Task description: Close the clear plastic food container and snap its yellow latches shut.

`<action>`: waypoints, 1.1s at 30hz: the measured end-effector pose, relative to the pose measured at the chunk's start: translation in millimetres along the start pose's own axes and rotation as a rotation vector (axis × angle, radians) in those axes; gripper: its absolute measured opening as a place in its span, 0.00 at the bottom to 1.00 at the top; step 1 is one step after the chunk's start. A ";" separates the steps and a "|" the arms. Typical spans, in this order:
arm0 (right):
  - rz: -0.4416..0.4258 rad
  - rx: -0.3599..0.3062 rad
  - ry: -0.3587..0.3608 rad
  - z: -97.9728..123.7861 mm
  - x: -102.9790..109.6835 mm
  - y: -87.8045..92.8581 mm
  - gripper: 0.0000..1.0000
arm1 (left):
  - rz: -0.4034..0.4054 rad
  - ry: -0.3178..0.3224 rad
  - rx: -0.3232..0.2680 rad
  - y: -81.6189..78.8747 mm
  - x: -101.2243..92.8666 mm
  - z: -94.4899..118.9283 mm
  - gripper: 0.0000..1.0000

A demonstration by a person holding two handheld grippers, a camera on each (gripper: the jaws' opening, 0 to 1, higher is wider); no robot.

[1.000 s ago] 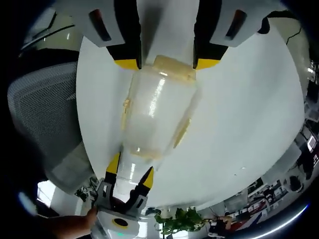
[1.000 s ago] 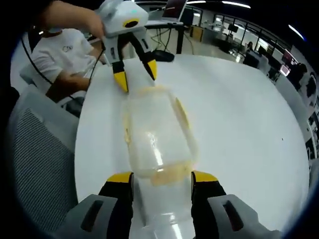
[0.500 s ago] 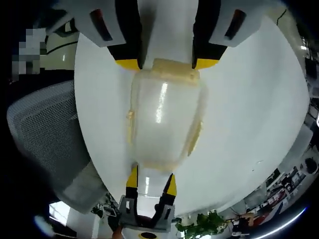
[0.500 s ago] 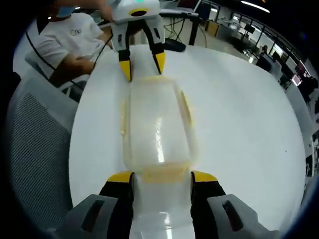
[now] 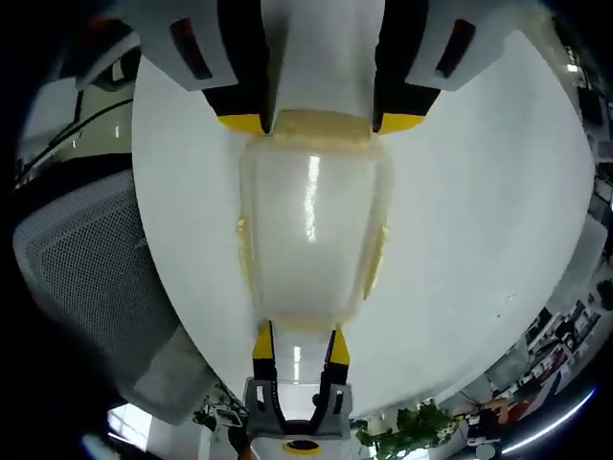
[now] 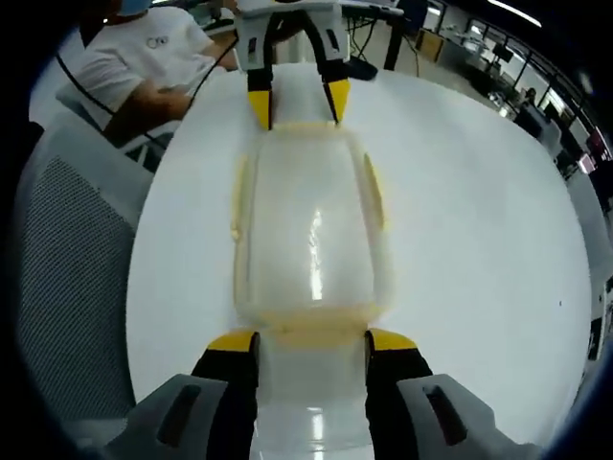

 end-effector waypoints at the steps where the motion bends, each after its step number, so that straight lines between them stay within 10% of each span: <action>1: 0.000 0.009 -0.007 -1.7 0.0 -1.0 0.45 | 0.002 0.018 0.001 -0.7 0.1 -0.8 0.41; 33: 0.027 0.081 -0.017 -4.9 -2.5 -6.5 0.40 | -0.042 0.078 0.046 -6.2 3.0 -8.5 0.40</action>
Point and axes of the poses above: the point that each gripper's makers call its tool centre point, and the gripper's own axes: z roughly backward along the fingers, x roughly to its left, y roughly out of its underside, the point moved 7 cm from there along z, roughly backward along the fingers, and after that the axes turned 1 degree about -z, right-handed, at the moved point
